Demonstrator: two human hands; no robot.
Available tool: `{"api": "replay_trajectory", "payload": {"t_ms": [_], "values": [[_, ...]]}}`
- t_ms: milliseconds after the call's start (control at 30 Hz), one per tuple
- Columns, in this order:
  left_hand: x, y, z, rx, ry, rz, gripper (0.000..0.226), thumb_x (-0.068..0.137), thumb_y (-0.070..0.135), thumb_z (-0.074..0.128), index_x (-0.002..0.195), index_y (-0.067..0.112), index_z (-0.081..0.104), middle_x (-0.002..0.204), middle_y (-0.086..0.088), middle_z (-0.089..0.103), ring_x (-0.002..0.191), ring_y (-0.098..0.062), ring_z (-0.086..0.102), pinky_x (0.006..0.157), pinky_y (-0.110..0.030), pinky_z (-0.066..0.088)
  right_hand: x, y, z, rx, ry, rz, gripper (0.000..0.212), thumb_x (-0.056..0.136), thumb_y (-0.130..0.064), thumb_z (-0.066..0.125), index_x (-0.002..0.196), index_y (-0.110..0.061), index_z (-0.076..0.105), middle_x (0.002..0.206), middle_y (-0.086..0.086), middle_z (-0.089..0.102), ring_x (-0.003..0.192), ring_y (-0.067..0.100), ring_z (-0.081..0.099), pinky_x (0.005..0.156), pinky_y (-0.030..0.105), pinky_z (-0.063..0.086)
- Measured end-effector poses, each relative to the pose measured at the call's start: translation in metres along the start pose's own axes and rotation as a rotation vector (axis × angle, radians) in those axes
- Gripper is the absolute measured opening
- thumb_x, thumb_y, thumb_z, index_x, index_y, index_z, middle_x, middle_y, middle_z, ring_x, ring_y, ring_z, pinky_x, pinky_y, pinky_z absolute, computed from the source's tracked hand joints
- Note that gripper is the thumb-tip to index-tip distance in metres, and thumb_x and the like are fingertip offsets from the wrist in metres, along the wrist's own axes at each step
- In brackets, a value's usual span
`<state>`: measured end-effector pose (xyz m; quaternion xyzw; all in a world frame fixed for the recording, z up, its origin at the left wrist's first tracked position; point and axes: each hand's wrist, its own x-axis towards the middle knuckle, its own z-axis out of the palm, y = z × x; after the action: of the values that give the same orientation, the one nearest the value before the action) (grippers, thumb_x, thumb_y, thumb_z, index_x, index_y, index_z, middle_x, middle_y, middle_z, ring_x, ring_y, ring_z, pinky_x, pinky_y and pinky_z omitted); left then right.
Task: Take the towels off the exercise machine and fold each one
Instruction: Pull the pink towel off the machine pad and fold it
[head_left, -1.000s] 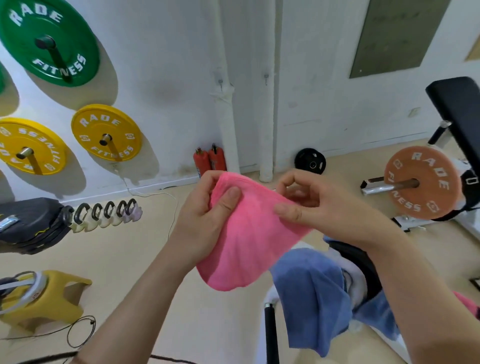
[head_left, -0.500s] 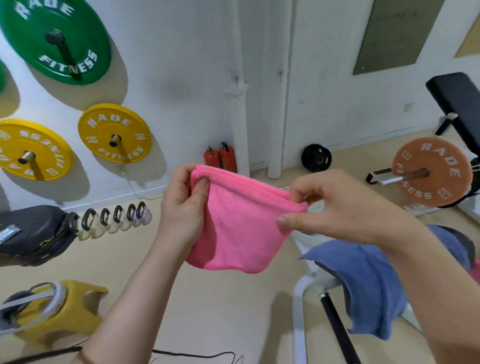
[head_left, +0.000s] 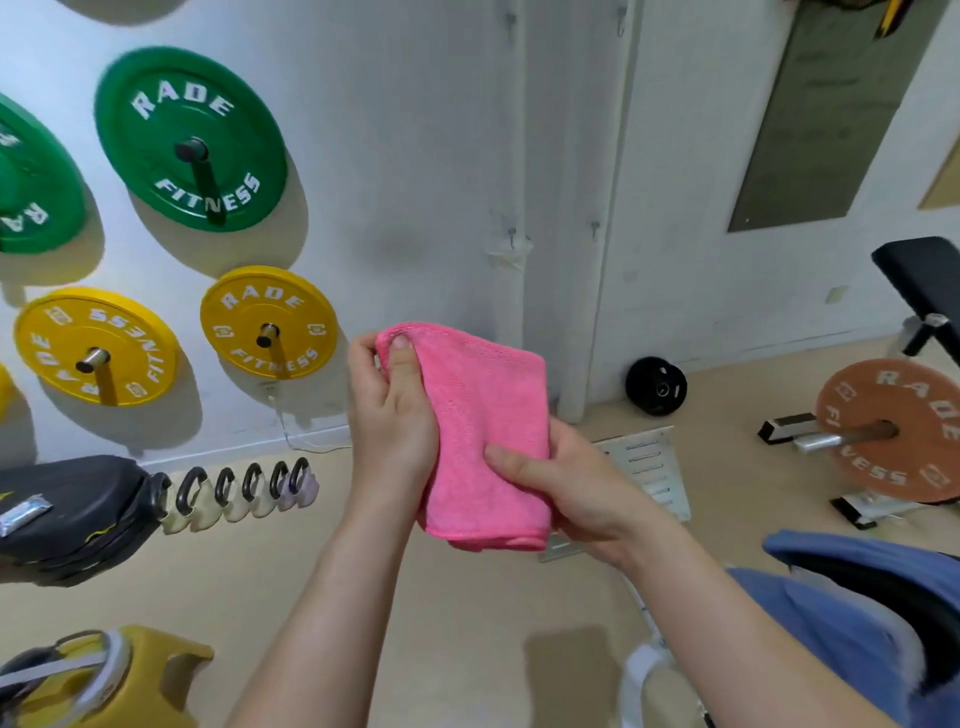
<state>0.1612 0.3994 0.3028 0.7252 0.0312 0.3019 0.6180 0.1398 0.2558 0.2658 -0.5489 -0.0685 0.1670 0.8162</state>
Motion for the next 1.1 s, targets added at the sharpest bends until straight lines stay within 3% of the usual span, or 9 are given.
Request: {"api": "replay_trajectory", "payload": {"t_ms": [100,267,367,467,633,800,1000,1100], "values": [[0.029,-0.013,0.006,0.148,-0.009,0.167,0.009,0.101,0.024,0.037,0.100,0.018,0.042,0.087,0.014,0.048,0.080,-0.007,0.044,0.071,-0.022,0.030,0.022,-0.009,-0.011,-0.249,0.224,-0.207,0.043,0.080,-0.012,0.074,0.119,-0.016,0.057,0.112,0.004,0.071,0.095,0.014,0.070,0.077,0.025,0.057],[0.082,-0.032,0.049,0.244,-0.044,0.246,0.016,0.101,0.024,0.035,0.104,0.010,0.042,0.083,0.015,0.046,0.068,-0.003,0.042,0.063,-0.024,0.027,0.070,-0.026,-0.042,-0.479,0.284,-0.465,0.034,0.080,-0.018,0.076,0.108,-0.015,0.058,0.098,0.000,0.070,0.090,0.017,0.069,0.075,0.030,0.058],[0.121,-0.044,0.090,0.239,-0.142,0.131,0.013,0.101,0.032,0.035,0.103,0.020,0.042,0.080,0.015,0.049,0.070,0.003,0.048,0.058,-0.022,0.031,0.109,-0.044,-0.079,-0.451,0.256,-0.427,0.027,0.081,-0.022,0.073,0.105,-0.018,0.059,0.097,-0.003,0.072,0.088,0.012,0.070,0.072,0.026,0.058],[0.161,-0.049,0.134,0.136,-0.261,0.126,0.006,0.100,0.027,0.041,0.099,0.030,0.047,0.071,0.008,0.049,0.058,-0.002,0.042,0.055,-0.022,0.035,0.151,-0.075,-0.124,-0.519,0.180,-0.299,0.029,0.079,-0.029,0.074,0.104,-0.022,0.064,0.099,-0.004,0.073,0.093,0.012,0.070,0.082,0.028,0.057],[0.218,-0.044,0.198,0.021,-0.326,0.279,0.021,0.099,0.012,0.042,0.095,0.032,0.046,0.075,0.008,0.049,0.060,0.001,0.041,0.056,-0.012,0.035,0.223,-0.132,-0.171,-0.263,0.117,-0.279,0.052,0.072,-0.028,0.080,0.118,-0.023,0.059,0.110,0.005,0.072,0.102,0.019,0.069,0.088,0.038,0.056],[0.286,-0.067,0.240,-0.047,-0.315,0.197,0.022,0.098,0.009,0.043,0.095,0.030,0.048,0.080,0.003,0.052,0.066,-0.002,0.044,0.059,-0.015,0.037,0.288,-0.179,-0.197,-0.330,0.085,-0.362,0.072,0.068,-0.022,0.080,0.127,-0.043,0.045,0.108,0.012,0.069,0.094,0.027,0.071,0.082,0.041,0.058],[0.387,-0.092,0.279,-0.174,-0.290,0.147,0.033,0.094,-0.003,0.044,0.096,0.028,0.051,0.081,-0.006,0.059,0.066,-0.009,0.047,0.057,-0.019,0.037,0.384,-0.225,-0.215,-0.732,0.048,-0.416,0.025,0.078,-0.021,0.079,0.096,-0.025,0.062,0.103,0.010,0.066,0.083,0.032,0.069,0.083,0.042,0.057],[0.451,-0.104,0.298,-0.189,-0.272,0.141,0.034,0.094,0.000,0.046,0.103,0.032,0.049,0.078,-0.006,0.058,0.064,-0.012,0.046,0.058,-0.024,0.037,0.440,-0.249,-0.211,-0.809,0.049,-0.448,0.012,0.082,-0.019,0.074,0.087,-0.015,0.064,0.083,0.004,0.066,0.069,0.015,0.062,0.066,0.026,0.052]]}}
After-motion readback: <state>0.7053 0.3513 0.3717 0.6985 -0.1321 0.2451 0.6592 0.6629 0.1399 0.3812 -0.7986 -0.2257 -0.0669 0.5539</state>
